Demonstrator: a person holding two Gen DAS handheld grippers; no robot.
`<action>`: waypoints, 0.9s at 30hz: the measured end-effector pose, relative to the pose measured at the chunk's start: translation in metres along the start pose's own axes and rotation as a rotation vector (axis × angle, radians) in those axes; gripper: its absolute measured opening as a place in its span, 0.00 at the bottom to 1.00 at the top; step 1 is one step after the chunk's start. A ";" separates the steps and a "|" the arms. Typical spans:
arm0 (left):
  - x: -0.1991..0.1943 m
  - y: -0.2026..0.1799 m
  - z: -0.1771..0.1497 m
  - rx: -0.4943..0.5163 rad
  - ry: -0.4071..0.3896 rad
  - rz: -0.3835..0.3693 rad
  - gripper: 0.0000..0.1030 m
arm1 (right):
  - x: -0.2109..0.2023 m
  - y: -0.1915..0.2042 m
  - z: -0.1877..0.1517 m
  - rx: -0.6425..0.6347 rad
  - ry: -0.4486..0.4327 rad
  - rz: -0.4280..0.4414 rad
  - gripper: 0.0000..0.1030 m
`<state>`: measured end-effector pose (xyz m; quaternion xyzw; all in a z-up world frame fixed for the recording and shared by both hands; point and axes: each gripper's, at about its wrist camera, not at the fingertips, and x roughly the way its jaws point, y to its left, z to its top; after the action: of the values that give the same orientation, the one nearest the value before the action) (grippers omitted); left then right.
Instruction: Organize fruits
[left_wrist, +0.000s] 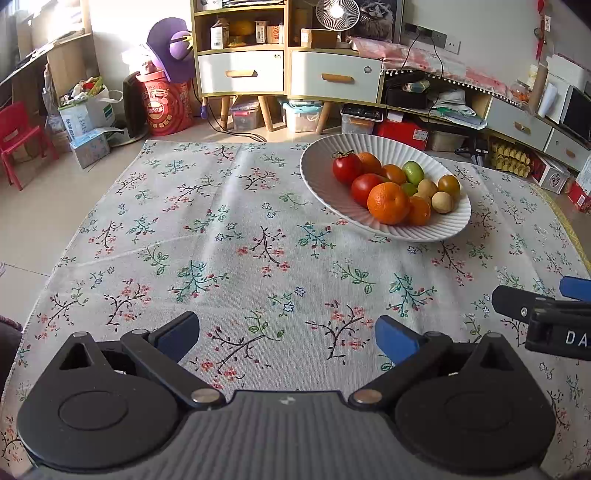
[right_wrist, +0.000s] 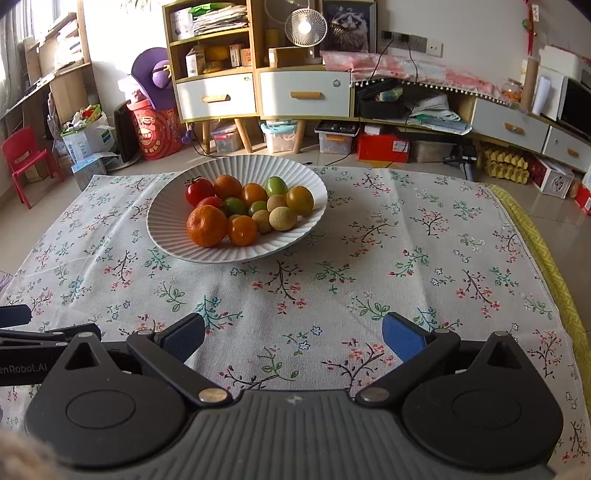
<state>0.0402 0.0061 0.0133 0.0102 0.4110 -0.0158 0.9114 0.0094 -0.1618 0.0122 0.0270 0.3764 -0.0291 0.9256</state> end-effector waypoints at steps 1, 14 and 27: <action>-0.001 0.000 0.000 0.000 0.000 0.001 0.94 | 0.001 0.000 -0.001 -0.005 0.003 0.000 0.99; -0.004 -0.005 -0.001 0.007 -0.007 -0.006 0.94 | -0.004 0.003 -0.001 -0.013 -0.005 0.002 1.00; -0.007 -0.003 0.001 -0.008 -0.011 -0.022 0.94 | -0.003 0.005 -0.002 -0.022 0.004 0.016 0.99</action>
<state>0.0367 0.0034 0.0193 0.0018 0.4060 -0.0240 0.9136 0.0060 -0.1565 0.0130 0.0197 0.3783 -0.0176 0.9253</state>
